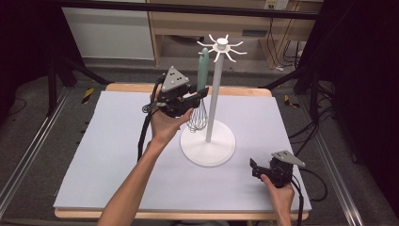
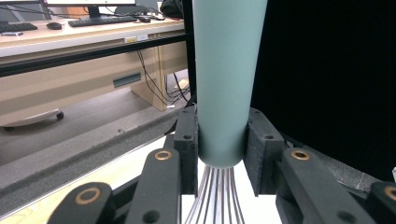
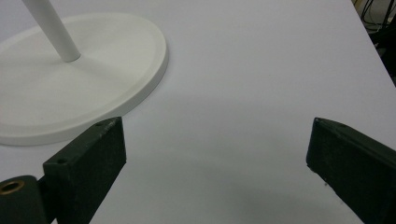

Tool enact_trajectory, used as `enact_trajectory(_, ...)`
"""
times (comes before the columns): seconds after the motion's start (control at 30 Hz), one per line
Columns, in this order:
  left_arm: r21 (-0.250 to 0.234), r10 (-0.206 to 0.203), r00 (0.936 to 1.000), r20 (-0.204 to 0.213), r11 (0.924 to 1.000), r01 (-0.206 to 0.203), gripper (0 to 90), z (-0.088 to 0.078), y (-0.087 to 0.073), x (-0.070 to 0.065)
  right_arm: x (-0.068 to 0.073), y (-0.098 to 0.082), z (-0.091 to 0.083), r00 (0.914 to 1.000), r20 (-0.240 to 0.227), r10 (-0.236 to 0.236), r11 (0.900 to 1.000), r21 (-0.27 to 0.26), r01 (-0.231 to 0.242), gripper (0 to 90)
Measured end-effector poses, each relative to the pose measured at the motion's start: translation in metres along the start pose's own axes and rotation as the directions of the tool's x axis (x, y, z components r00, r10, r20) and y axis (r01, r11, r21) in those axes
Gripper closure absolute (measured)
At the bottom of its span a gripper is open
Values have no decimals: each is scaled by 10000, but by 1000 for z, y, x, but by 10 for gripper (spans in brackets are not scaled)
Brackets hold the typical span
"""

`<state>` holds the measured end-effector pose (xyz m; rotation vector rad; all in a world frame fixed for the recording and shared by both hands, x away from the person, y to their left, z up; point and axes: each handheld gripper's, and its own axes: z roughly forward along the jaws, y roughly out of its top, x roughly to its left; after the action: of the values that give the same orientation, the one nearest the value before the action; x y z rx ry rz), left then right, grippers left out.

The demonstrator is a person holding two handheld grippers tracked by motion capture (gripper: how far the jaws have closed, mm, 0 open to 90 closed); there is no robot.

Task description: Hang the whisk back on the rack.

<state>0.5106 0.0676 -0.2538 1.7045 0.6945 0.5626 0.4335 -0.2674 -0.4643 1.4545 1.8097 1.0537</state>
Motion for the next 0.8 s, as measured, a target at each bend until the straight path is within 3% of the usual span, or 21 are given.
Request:
enact_trajectory(0.6, 77, 55, 9999, -112, 10000, -55, 671, 0, -2, -1, 1, 0, 1, 10000, -15, 25, 10000, 48, -25, 53)
enact_trajectory(0.8, 14, 70, 9999, -97, 10000, -70, 625, -2, -5, -1, 1, 0, 1, 10000, -13, 46, 10000, 26, -46, 53)
